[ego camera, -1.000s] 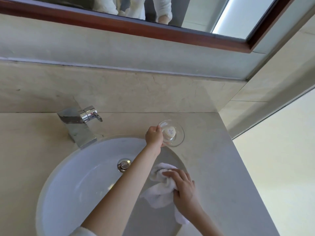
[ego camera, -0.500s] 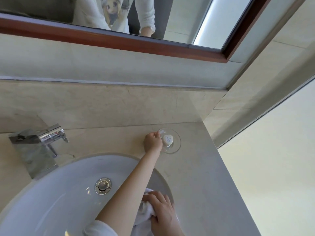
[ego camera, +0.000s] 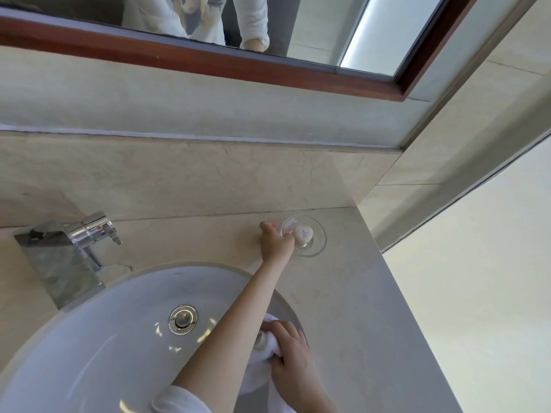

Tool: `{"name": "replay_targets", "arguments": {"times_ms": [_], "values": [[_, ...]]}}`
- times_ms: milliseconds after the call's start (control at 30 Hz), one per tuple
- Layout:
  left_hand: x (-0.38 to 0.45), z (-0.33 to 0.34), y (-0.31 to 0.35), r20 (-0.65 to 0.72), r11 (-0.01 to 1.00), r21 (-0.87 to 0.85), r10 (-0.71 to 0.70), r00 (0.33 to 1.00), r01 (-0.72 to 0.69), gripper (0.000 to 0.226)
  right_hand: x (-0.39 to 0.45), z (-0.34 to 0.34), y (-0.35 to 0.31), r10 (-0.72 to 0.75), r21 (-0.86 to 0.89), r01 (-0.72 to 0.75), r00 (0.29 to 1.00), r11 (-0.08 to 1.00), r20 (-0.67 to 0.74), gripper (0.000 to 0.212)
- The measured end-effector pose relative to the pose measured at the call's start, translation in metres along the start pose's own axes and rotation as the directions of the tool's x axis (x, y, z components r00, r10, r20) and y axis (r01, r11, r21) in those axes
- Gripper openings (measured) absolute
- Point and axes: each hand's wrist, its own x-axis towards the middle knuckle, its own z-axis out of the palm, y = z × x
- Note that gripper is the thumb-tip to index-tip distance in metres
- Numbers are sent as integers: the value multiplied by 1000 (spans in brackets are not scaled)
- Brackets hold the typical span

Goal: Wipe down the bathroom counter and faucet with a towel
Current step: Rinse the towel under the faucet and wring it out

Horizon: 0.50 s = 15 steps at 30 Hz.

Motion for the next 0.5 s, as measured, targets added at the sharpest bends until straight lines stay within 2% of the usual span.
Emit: {"name": "replay_targets", "arguments": {"times_ms": [133,200,267,300,367,400,433,500], "values": [[-25,-49,-18,30,965,169,200,979,-202,29,6,-10,-18,11,171,10,992,985,-125,72],[-48,-87,-35,90,936,265,216,972,-232,26,10,-16,-37,2,269,35,990,962,-138,69],[-68,-128,-56,131,936,318,114,985,-150,35,18,-20,-62,-28,351,62,995,934,-99,65],[-79,-148,-63,148,954,293,16,989,-59,46,23,-18,-75,-48,382,71,996,921,-70,63],[-94,-183,-71,194,981,74,-191,962,179,62,28,-9,-101,-72,386,59,997,920,18,61],[-100,-197,-74,230,962,-49,-249,941,267,59,28,-3,-113,-93,377,51,991,925,96,63],[-106,-209,-76,233,947,-130,-258,938,293,47,26,1,-126,-128,367,47,972,929,199,67],[-118,-227,-72,80,964,-134,-220,972,229,20,26,4,-152,-184,334,47,902,941,391,73]]}}
